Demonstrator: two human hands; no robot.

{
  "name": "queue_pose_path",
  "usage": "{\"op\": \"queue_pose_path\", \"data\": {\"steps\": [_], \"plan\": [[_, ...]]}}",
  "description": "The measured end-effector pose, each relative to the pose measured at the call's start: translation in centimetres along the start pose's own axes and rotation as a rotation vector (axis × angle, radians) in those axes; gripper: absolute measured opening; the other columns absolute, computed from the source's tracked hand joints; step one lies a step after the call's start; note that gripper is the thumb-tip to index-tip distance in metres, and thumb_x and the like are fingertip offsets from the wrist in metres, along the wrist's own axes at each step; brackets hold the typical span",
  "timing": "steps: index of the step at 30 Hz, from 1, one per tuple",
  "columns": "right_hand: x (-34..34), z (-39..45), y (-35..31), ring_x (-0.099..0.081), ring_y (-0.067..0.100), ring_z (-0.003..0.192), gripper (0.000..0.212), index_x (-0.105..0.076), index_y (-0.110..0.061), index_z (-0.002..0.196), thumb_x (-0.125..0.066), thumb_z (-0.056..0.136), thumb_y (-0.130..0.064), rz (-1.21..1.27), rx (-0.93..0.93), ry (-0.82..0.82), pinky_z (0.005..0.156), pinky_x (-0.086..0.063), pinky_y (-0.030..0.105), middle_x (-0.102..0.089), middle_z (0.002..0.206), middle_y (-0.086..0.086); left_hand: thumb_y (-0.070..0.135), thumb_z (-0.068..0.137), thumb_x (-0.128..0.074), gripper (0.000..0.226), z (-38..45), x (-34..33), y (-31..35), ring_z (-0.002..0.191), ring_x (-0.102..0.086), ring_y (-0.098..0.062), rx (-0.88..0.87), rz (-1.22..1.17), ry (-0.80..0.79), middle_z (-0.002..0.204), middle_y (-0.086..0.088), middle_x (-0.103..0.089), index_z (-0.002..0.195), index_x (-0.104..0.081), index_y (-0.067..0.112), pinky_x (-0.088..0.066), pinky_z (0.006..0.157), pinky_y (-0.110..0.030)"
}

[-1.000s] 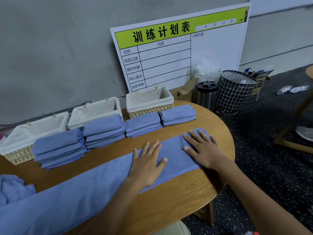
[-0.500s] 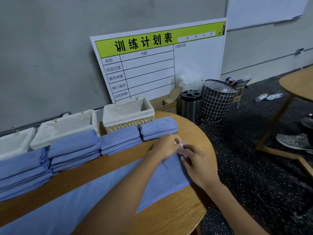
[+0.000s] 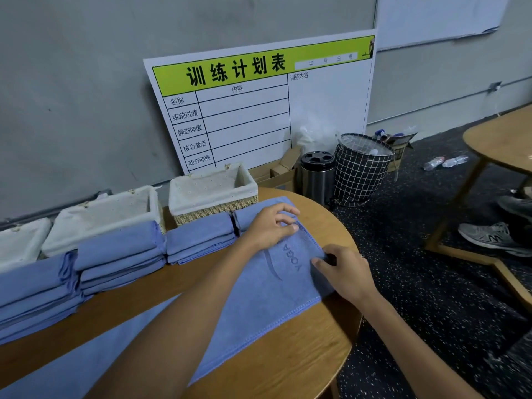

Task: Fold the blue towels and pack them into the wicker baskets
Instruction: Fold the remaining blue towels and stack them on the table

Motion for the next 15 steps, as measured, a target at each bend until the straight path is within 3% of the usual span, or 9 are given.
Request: {"op": "queue_pose_path", "data": {"steps": [4,6,9,13,15], "plan": [[1.2,-1.4,-1.1,-0.058,0.022,0.065,0.017,-0.065,-0.025,0.077,-0.067,0.092,-0.034,0.266,-0.004,0.028,0.057,-0.040,0.035,-0.065,0.070,-0.001,0.011,0.092,-0.071,0.023,-1.4,1.3,0.7,0.075,-0.065,-0.007,-0.022,0.008,0.051,0.094,0.004,-0.073,0.110,-0.067,0.024,-0.051,0.071,-0.021],[1.8,-2.2,-3.0,-0.059,0.021,0.065,0.016,-0.065,-0.021,0.078,-0.067,0.093,-0.028,0.354,0.044,0.054,0.057,-0.043,0.037,-0.066,0.070,0.001,0.009,0.092,-0.069,0.024,-2.5,2.5,1.3,0.080,-0.068,-0.014,-0.036,-0.010,0.084,0.097,0.003,-0.073,0.111,-0.067,0.023,-0.055,0.075,-0.028],[2.0,-3.1,-6.7,-0.048,0.006,0.052,0.019,-0.064,-0.012,0.075,-0.066,0.092,-0.021,0.415,0.107,0.072,0.049,-0.034,0.021,-0.058,0.059,-0.003,0.002,0.095,-0.063,0.025,-4.6,5.2,1.8,0.064,-0.063,-0.012,-0.001,-0.085,0.105,0.091,0.001,-0.070,0.114,-0.065,0.018,-0.052,0.068,-0.024],[0.1,-4.3,-13.5,-0.045,0.008,0.054,0.026,-0.060,-0.003,0.073,-0.065,0.091,-0.021,0.444,0.194,-0.032,0.052,-0.031,0.026,-0.056,0.063,0.011,-0.011,0.095,-0.048,0.035,-8.9,10.2,1.6,0.066,-0.066,-0.015,0.091,-0.348,0.153,0.092,-0.010,-0.068,0.111,-0.064,0.015,-0.053,0.062,-0.022],[-1.2,-5.4,-17.4,-0.044,0.007,0.053,0.023,-0.060,-0.003,0.073,-0.065,0.090,-0.018,0.467,0.243,-0.081,0.050,-0.030,0.023,-0.054,0.060,0.006,-0.003,0.096,-0.042,0.032,-11.8,13.1,1.3,0.070,-0.066,-0.018,0.134,-0.516,0.166,0.090,-0.011,-0.068,0.112,-0.063,0.015,-0.050,0.067,-0.026]]}}
Point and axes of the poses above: each hand's wrist, its own z-axis towards the middle knuckle, its own x-axis out of the back of the hand, y = z × x, the point moved 7 cm from there along z, towards the middle knuckle
